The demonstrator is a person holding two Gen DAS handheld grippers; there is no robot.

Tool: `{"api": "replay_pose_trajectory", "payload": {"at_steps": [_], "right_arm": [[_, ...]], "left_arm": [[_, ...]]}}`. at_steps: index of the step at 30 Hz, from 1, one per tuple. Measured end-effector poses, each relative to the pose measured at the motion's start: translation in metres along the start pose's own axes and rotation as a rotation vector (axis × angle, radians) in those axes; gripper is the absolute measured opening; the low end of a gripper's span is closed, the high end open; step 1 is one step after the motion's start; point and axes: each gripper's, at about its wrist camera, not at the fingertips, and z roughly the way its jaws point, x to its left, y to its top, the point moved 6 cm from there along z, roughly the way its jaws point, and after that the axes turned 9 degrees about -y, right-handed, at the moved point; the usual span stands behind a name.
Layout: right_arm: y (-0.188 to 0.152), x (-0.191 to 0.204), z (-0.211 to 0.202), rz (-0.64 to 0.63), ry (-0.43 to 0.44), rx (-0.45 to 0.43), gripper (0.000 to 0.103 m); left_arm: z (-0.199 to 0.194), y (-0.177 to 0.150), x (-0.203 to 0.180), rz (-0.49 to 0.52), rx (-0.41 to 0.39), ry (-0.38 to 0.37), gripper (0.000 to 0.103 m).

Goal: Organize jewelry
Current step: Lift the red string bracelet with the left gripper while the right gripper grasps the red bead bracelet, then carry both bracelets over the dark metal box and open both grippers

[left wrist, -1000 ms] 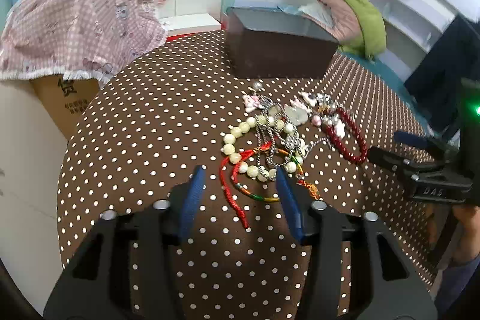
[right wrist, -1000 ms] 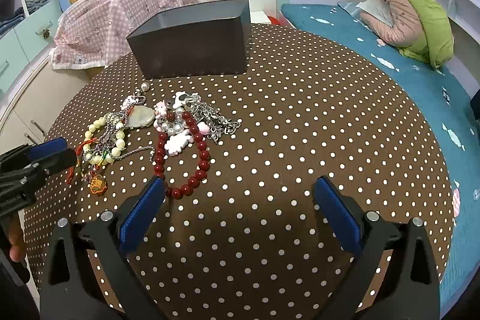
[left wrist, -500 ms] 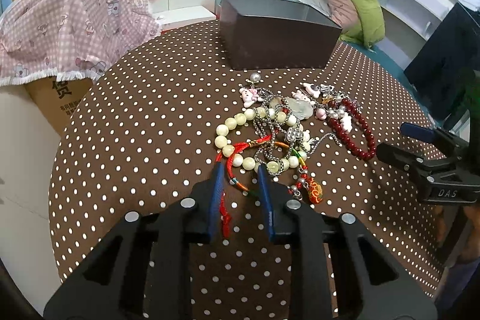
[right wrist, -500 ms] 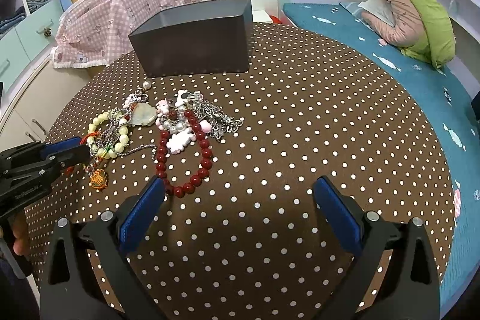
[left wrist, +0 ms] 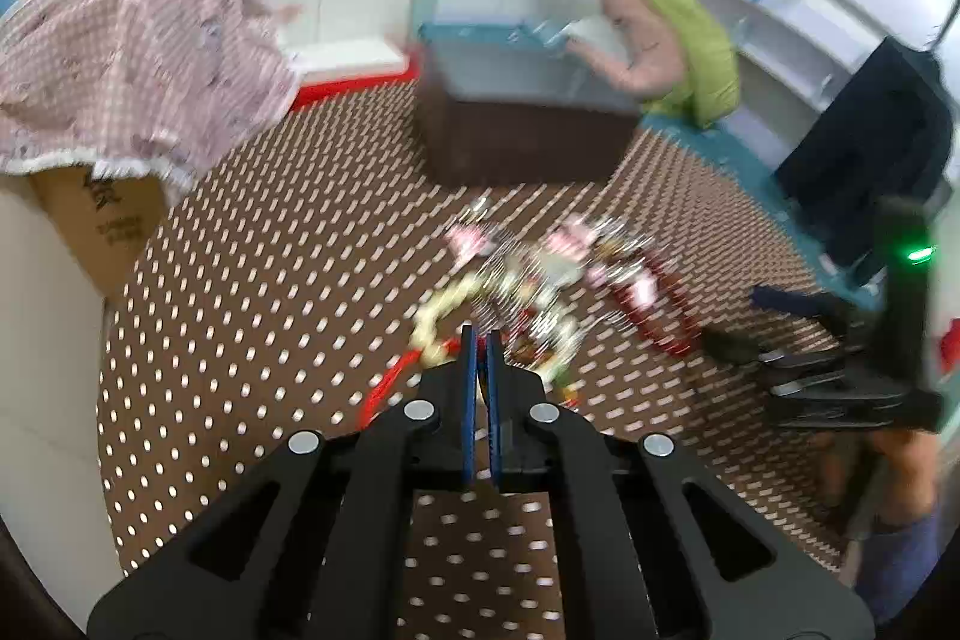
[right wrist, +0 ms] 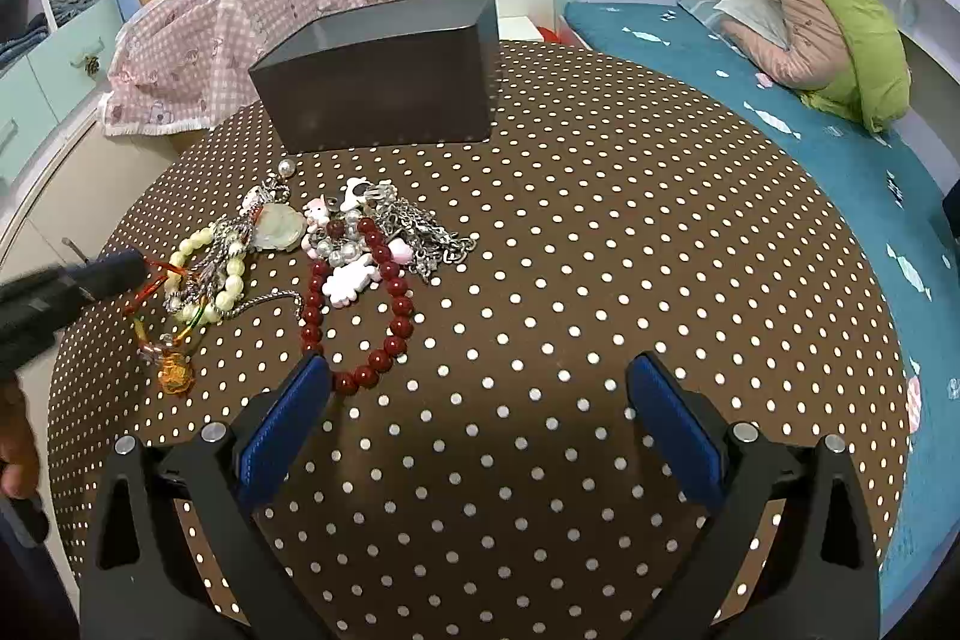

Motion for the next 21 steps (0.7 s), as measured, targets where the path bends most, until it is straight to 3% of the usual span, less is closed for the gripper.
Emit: {"api": "replay_pose_trajectory", "payload": {"at_steps": [5, 6, 9, 16, 18, 20, 21], "right_arm": [[0.010, 0.007, 0.005, -0.007, 0.021, -0.006, 0.091], [0.013, 0.008, 0.006, -0.006, 0.022, -0.007, 0.083], [0.018, 0.013, 0.010, -0.027, 0.009, -0.005, 0.071], [0.022, 0.026, 0.013, -0.098, 0.001, -0.003, 0.044], [0.021, 0.030, 0.013, -0.131, -0.009, -0.010, 0.027], [0.020, 0.035, 0.012, -0.163, -0.007, -0.014, 0.017], [0.020, 0.036, 0.012, -0.167, -0.001, -0.012, 0.007]], "left_arm": [[-0.028, 0.028, -0.027, 0.054, -0.078, -0.089, 0.003], [-0.033, 0.032, -0.031, 0.058, -0.091, -0.101, 0.003], [-0.046, 0.048, -0.046, 0.092, -0.131, -0.146, 0.003], [-0.061, 0.062, -0.050, 0.109, -0.164, -0.140, 0.003], [-0.063, 0.066, -0.048, 0.114, -0.163, -0.125, 0.003], [-0.065, 0.068, -0.046, 0.110, -0.161, -0.115, 0.003], [-0.065, 0.068, -0.045, 0.107, -0.161, -0.110, 0.003]]}}
